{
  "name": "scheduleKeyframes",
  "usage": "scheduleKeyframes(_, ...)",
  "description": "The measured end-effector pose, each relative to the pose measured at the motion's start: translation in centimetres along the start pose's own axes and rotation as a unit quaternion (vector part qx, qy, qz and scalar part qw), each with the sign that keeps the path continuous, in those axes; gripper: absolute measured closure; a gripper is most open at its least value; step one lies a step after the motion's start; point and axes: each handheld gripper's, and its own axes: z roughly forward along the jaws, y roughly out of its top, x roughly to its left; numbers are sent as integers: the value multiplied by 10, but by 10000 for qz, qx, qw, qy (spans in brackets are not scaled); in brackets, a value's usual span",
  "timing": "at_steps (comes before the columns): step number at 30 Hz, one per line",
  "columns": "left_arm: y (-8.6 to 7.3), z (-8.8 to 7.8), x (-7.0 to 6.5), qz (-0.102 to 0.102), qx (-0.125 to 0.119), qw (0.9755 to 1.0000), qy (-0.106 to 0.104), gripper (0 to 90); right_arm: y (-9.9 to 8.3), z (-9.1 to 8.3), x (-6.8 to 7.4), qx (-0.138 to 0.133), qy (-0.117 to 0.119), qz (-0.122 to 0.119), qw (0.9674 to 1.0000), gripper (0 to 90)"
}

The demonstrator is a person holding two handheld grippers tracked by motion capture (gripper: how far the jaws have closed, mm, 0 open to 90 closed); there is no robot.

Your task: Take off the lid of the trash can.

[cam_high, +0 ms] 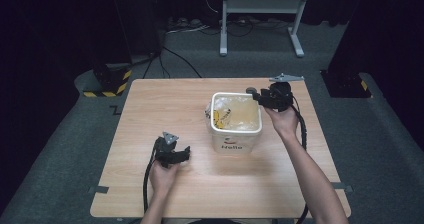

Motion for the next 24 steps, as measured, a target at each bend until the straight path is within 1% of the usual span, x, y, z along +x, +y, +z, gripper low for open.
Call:
scheduleKeyframes(5,0,0,0,1,0,10000,1,218,-1,4,0,55,-4,-61,10000,588)
scheduleKeyframes(8,0,0,0,2,1,10000,1,218,-1,6,-1,48,-7,-60,10000,597)
scheduleKeyframes(18,0,0,0,0,0,10000,2,218,-3,14,-1,144,-19,-64,9999,621)
scheduleKeyframes(24,0,0,0,1,0,10000,3,218,-4,16,-1,186,-42,-114,9998,642)
